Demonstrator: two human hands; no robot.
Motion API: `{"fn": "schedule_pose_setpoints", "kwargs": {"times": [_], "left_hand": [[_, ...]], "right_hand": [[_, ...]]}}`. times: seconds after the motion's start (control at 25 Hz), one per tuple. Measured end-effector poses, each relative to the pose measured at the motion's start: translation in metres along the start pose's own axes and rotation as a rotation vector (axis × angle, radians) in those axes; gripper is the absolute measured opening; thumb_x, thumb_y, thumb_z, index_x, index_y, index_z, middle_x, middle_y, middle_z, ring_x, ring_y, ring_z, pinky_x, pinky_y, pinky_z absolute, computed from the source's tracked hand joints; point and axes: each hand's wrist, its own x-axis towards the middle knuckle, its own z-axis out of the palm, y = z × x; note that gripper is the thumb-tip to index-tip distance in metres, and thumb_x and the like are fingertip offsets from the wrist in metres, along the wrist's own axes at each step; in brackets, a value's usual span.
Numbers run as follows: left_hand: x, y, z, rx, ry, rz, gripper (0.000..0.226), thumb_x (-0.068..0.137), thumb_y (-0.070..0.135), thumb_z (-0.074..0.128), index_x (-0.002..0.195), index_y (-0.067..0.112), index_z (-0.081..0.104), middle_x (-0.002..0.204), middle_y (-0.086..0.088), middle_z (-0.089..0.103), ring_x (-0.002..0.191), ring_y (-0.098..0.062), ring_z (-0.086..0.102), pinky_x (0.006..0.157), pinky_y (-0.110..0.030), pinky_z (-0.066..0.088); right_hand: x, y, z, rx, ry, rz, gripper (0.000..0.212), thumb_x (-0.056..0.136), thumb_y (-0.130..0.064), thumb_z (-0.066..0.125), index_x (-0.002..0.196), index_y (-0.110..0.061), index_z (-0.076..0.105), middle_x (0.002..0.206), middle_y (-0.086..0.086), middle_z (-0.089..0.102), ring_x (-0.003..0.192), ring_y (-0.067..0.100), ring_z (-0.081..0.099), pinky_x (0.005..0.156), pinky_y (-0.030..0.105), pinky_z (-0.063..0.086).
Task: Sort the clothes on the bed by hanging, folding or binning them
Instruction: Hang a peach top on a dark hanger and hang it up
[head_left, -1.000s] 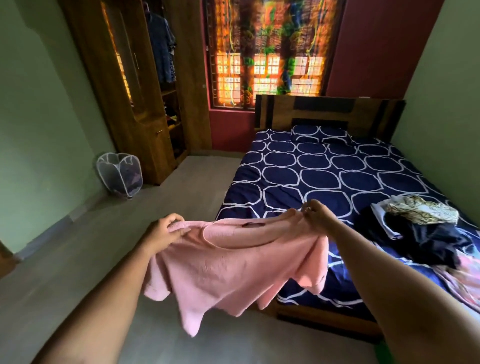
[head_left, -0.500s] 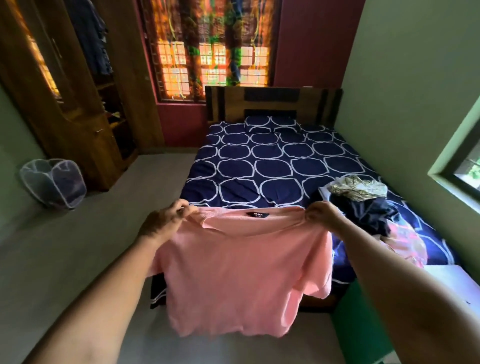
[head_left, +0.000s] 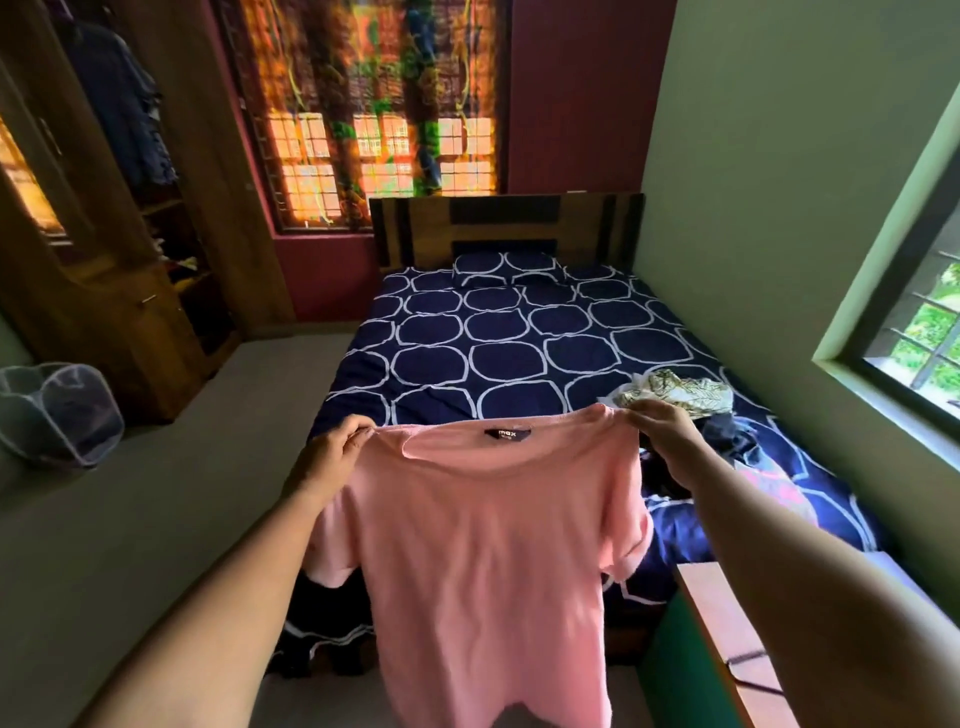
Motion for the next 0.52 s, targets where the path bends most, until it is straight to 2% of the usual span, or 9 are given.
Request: {"fn": "schedule_pose_setpoints", "kwargs": {"times": [0.08,0.16,0.24,0.36,0.44,0.48,0.52], "left_hand": [[0.01,0.014,0.014,0.004,-0.031,-0.052,0.014,0.096,0.025,0.057,0.106,0.023,0.065,0.092,-0.01,0.072,0.081,-0.031,0.067,0.066,-0.032,0.045],[0.016,0.026,0.025,0.028,-0.035,-0.036,0.02,0.097,0.02,0.054,0.108,0.008,0.066,0.095,-0.013,0.07,0.084,-0.032,0.065,0.065,-0.027,0.036],[0.024,0.039,0.038,-0.043,-0.029,-0.056,0.023,0.099,0.012,0.049,0.1,-0.006,0.061,0.092,-0.021,0.066,0.085,-0.034,0.062,0.066,-0.026,0.032],[0.032,0.053,0.054,-0.171,-0.126,-0.199,0.026,0.1,0.02,0.046,0.089,0.0,0.06,0.08,-0.015,0.061,0.077,-0.027,0.056,0.065,-0.029,0.033],[0.035,0.052,0.064,-0.236,-0.33,-0.237,0.02,0.094,0.028,0.057,0.079,0.015,0.061,0.074,-0.004,0.059,0.075,-0.018,0.052,0.062,-0.026,0.035],[0.035,0.047,0.066,-0.212,-0.493,-0.241,0.02,0.089,0.033,0.064,0.075,0.019,0.061,0.072,0.001,0.058,0.073,-0.014,0.05,0.061,-0.024,0.036],[0.034,0.046,0.066,-0.123,-0.675,-0.25,0.023,0.084,0.038,0.069,0.072,0.021,0.059,0.069,0.005,0.055,0.069,-0.01,0.048,0.059,-0.021,0.035]], "right_hand": [[0.015,0.005,-0.01,-0.036,0.015,-0.01,0.009,0.087,-0.007,0.064,0.086,-0.015,0.067,0.081,0.009,0.064,0.074,0.02,0.056,0.062,0.027,0.044],[0.03,0.007,-0.016,-0.247,0.055,-0.015,0.008,0.087,-0.01,0.061,0.091,-0.013,0.068,0.086,0.01,0.065,0.078,0.02,0.056,0.07,0.03,0.043],[0.044,0.008,-0.022,-0.465,0.103,-0.012,0.014,0.09,-0.016,0.059,0.1,-0.011,0.067,0.091,0.01,0.064,0.083,0.021,0.055,0.072,0.028,0.039],[0.051,0.007,-0.026,-0.549,0.051,-0.056,0.012,0.094,-0.019,0.053,0.1,-0.011,0.061,0.104,0.019,0.063,0.094,0.026,0.057,0.074,0.028,0.035],[0.053,0.015,-0.031,-0.824,-0.231,-0.016,0.019,0.099,-0.026,0.044,0.108,-0.014,0.056,0.119,0.019,0.058,0.111,0.032,0.054,0.085,0.032,0.038],[0.053,0.021,-0.033,-0.972,-0.444,0.051,0.031,0.1,-0.034,0.041,0.119,-0.014,0.055,0.121,0.016,0.056,0.115,0.031,0.053,0.09,0.032,0.039],[0.053,0.027,-0.037,-1.103,-0.632,0.135,0.044,0.098,-0.044,0.042,0.126,-0.013,0.053,0.117,0.012,0.056,0.112,0.028,0.054,0.088,0.031,0.04]]}}
